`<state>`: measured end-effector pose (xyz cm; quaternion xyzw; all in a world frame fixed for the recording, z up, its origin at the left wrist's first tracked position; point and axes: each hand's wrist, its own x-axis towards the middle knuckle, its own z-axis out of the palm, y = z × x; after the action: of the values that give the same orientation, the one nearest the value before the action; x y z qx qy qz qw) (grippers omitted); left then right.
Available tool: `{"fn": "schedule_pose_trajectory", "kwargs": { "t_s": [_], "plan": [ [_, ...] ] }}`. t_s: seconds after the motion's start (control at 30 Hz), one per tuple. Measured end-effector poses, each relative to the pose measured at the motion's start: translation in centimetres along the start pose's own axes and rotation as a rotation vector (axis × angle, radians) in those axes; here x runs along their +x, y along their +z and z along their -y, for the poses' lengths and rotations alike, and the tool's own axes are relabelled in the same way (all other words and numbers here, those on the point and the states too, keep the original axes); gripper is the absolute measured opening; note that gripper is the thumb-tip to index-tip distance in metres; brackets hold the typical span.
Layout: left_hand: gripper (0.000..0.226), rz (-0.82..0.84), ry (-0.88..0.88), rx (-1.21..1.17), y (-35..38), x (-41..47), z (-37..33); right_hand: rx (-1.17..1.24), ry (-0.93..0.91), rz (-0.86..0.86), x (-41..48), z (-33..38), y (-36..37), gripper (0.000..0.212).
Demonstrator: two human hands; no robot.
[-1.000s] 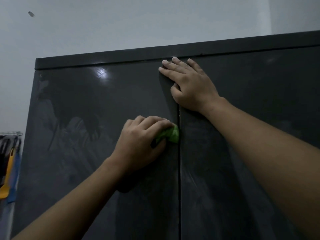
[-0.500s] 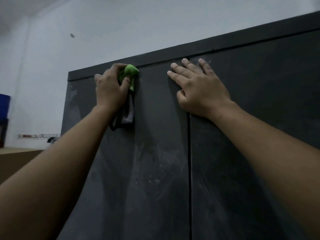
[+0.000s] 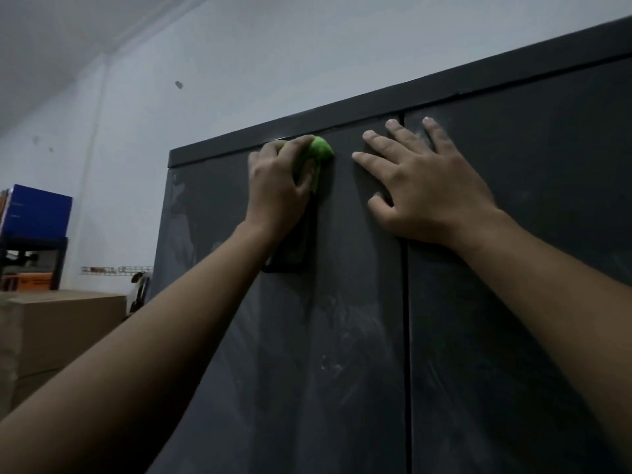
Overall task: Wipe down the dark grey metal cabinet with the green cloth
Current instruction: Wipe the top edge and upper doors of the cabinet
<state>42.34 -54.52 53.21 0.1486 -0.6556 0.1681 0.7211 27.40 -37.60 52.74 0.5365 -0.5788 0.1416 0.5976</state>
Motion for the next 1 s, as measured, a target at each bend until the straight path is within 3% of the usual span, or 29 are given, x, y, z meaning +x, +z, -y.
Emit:
{"fn": "schedule_pose_trajectory", "kwargs": {
  "t_s": [0.13, 0.27, 0.37, 0.53, 0.67, 0.8, 1.0],
  "plan": [
    [0.037, 0.02, 0.084, -0.085, -0.4, 1.6, 2.9, -0.051, -0.004, 0.019, -0.3, 0.0, -0.1, 0.077],
    [0.039, 0.006, 0.055, -0.056, -1.2, 2.8, 8.0, -0.058, 0.061, 0.048, 0.0, 1.7, 0.1, 0.075],
    [0.041, 0.006, 0.03, -0.038, -1.7, 2.9, 11.3, -0.025, 0.203, 0.09, 1.1, 5.3, 0.2, 0.074],
    [0.05, 0.004, -0.015, -0.033, -2.8, 3.1, 16.3, -0.009, 0.066, 0.205, 3.4, 12.4, 2.4, 0.07],
    [0.048, -0.013, -0.077, -0.029, -4.4, 3.2, 20.6, -0.106, 0.147, 0.273, 4.8, 16.5, 5.2, 0.071],
    [0.045, 0.01, -0.147, -0.022, -5.8, 2.5, 24.8, -0.038, 0.23, 0.16, 4.6, 17.9, 6.4, 0.066],
    [0.041, 0.012, -0.112, 0.005, -6.6, -0.8, 27.1, 0.139, 0.339, -0.048, 5.4, 18.3, 5.9, 0.047]
  ]
}}
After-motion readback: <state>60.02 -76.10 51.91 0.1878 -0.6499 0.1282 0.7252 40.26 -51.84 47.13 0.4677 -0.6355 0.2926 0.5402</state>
